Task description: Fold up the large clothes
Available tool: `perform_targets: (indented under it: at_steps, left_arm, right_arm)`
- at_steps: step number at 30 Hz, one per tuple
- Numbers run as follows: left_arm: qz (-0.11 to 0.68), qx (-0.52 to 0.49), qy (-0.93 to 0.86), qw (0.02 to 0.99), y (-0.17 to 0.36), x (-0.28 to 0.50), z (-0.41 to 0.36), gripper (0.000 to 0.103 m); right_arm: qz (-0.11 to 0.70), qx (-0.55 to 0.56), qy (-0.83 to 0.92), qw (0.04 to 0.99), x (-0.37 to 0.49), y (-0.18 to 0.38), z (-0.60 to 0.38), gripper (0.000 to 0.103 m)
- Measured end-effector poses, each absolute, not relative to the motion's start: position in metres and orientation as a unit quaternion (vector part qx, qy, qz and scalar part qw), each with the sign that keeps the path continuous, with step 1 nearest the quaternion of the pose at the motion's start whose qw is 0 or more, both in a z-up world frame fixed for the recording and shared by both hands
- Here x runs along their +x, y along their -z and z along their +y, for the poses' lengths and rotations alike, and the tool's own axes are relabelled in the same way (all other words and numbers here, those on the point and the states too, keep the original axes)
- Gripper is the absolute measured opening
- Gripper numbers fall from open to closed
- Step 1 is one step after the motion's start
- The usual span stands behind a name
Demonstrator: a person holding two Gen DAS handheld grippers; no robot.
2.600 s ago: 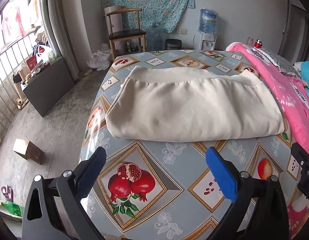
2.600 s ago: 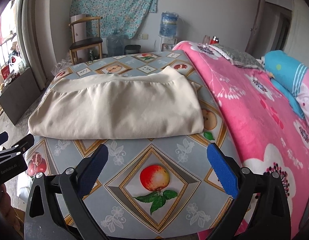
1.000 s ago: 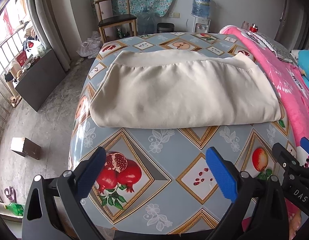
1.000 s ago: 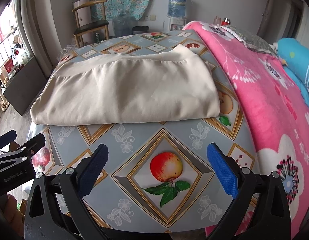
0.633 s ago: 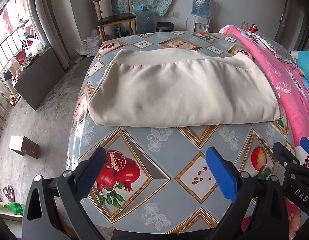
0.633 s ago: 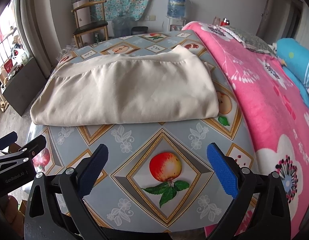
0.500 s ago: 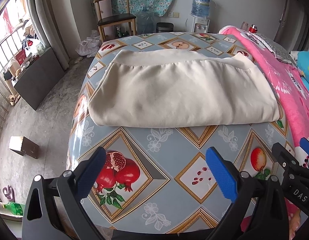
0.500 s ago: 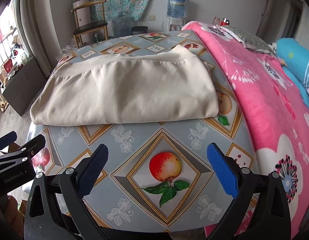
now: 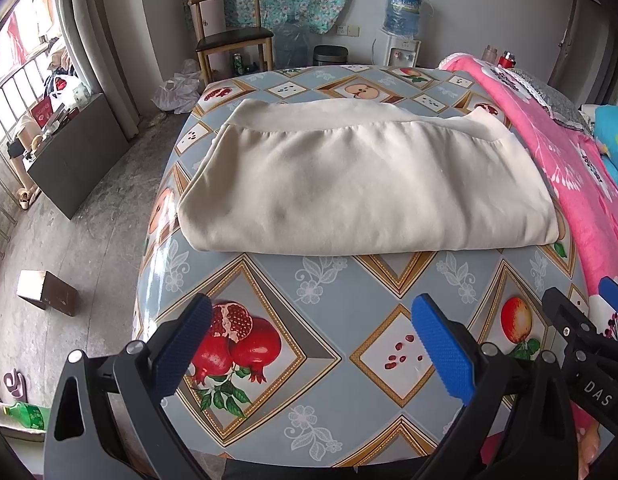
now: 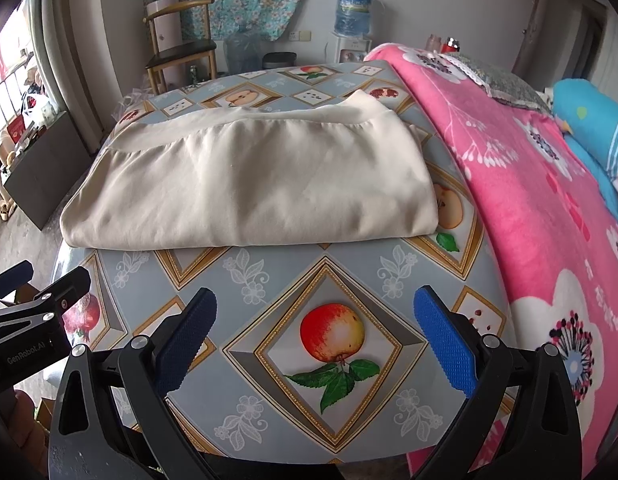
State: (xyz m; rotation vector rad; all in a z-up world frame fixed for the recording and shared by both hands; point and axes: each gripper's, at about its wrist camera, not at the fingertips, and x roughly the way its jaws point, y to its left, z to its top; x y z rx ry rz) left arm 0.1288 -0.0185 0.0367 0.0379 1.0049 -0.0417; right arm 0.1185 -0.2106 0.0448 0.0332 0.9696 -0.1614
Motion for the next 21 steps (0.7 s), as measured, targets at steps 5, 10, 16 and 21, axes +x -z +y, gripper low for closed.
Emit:
perform_targets:
  at_steps: [5, 10, 16, 21]
  left_arm:
    - [0.481, 0.018, 0.02, 0.876, -0.0367, 0.1287, -0.0183, 0.098]
    - [0.481, 0.018, 0.02, 0.876, -0.0368, 0.1286, -0.0181, 0.098]
    - [0.481, 0.018, 0.021, 0.876, -0.0369, 0.1286, -0.0179, 0.098]
    - [0.48, 0.018, 0.02, 0.877, -0.0377, 0.1284, -0.0176, 0.098]
  right_arm:
    - [0.465, 0.016, 0.077, 0.882, 0.1182, -0.0448, -0.2108, 0.096]
    - [0.466, 0.015, 0.077, 0.881, 0.118, -0.0446, -0.2107, 0.096]
    - [0.464, 0.013, 0.077, 0.883, 0.1176, -0.0446, -0.2108, 0.096]
    - [0.463, 0.013, 0.078, 0.883, 0.1174, -0.045, -0.2109, 0.096]
